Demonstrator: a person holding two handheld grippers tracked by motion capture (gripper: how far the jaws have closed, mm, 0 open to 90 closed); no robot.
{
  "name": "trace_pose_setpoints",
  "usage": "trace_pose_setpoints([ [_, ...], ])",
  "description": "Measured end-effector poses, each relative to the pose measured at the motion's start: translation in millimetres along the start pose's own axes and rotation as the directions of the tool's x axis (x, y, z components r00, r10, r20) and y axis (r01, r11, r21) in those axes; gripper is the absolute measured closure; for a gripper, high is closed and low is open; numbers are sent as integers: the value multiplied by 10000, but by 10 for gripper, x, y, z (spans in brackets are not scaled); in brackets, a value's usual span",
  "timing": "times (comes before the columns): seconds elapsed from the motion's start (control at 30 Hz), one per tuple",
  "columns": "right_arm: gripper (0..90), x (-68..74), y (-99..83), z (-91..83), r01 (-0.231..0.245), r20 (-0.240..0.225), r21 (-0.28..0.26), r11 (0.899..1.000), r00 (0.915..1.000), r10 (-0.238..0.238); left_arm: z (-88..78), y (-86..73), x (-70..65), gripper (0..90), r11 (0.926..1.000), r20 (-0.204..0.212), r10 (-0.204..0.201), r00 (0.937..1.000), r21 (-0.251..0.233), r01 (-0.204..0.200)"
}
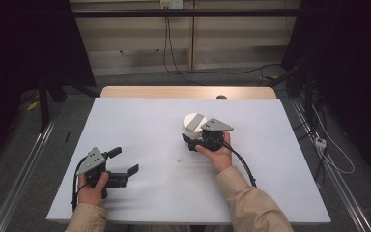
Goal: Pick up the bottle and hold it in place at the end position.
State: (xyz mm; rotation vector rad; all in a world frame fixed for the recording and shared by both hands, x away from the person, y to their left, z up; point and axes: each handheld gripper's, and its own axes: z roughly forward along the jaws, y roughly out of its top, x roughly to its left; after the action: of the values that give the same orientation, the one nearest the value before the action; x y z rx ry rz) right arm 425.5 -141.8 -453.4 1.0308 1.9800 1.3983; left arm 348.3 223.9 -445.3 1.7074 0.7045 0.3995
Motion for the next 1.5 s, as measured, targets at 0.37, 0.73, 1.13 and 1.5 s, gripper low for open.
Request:
trace_pose_setpoints([
  [0.37, 184, 40, -4, 59, 73, -85, 16, 10000, 9999, -73, 6, -2, 5, 41, 9999, 13, 58, 10000, 81, -58],
  [0.73, 184, 97, -25, 103, 359, -248, 97, 9993, 9991, -357, 15, -3, -2, 41, 10000, 35, 10, 10000, 93, -11],
  [1.13, 184, 84, -43, 88, 384, -364, 40, 9993, 9986, -382, 81, 26, -6, 41, 9997, 7, -163, 9999, 200, 163],
  [1.5, 186, 94, -53, 79, 390, -304, 36, 9992, 9988, -389, 306, 179, -103, 41, 9993, 42, -358, 9994, 133, 357],
])
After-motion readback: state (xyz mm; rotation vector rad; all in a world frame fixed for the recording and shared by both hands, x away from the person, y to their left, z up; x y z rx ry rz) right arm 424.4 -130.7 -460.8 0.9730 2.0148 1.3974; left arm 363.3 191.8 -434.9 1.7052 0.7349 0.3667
